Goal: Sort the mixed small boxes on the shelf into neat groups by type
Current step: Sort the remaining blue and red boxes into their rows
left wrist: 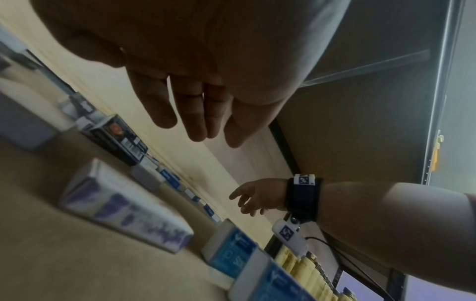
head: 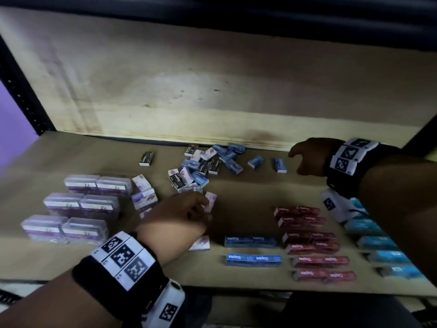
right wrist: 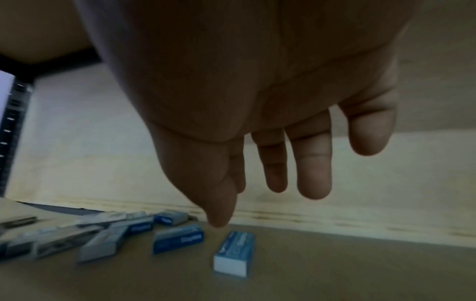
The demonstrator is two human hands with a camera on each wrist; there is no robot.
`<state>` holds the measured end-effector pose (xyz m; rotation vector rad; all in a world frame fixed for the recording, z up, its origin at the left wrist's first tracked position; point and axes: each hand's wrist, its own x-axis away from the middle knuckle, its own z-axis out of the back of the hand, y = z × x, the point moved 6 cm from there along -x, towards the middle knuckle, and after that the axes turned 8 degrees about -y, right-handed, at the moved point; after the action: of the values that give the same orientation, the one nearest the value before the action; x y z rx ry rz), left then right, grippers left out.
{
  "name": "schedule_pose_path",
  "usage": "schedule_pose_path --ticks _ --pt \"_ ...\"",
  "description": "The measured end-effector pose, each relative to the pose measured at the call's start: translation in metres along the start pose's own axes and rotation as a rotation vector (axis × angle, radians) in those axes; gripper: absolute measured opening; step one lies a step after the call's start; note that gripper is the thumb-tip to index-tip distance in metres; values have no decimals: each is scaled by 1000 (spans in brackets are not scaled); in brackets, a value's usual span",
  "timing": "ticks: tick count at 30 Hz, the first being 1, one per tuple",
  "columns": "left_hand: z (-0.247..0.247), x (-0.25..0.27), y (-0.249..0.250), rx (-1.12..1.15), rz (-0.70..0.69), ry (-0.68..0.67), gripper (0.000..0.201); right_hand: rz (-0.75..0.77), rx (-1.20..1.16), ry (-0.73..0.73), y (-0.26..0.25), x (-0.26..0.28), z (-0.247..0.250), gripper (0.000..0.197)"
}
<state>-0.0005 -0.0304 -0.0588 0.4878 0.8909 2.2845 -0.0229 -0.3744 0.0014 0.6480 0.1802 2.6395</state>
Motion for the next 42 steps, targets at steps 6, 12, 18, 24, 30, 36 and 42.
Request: schedule_pose_path --ticks 6,12,18,24,30,36,42 --pt "-2 2 -8 37 27 -88 39 -14 -133 -45 5 -47 -15 71" --pt "2 1 -9 3 -24 -58 32 30 -11 -16 -5 -85 -22 83" --pt "4 -1 -11 14 -36 -27 26 30 56 -38 -11 -102 -35 52" --pt "4 1 -12 25 -27 -35 24 152 125 -113 -27 -100 -31 27" --pt "3 1 -10 47 -33 -54 23 158 112 -38 -24 -84 -22 10" --pt "4 2 -10 24 -23 -41 21 72 139 34 -12 -66 -23 27" --pt "5 8 -12 -136 -19 9 18 197 -56 145 -39 3 8 8"
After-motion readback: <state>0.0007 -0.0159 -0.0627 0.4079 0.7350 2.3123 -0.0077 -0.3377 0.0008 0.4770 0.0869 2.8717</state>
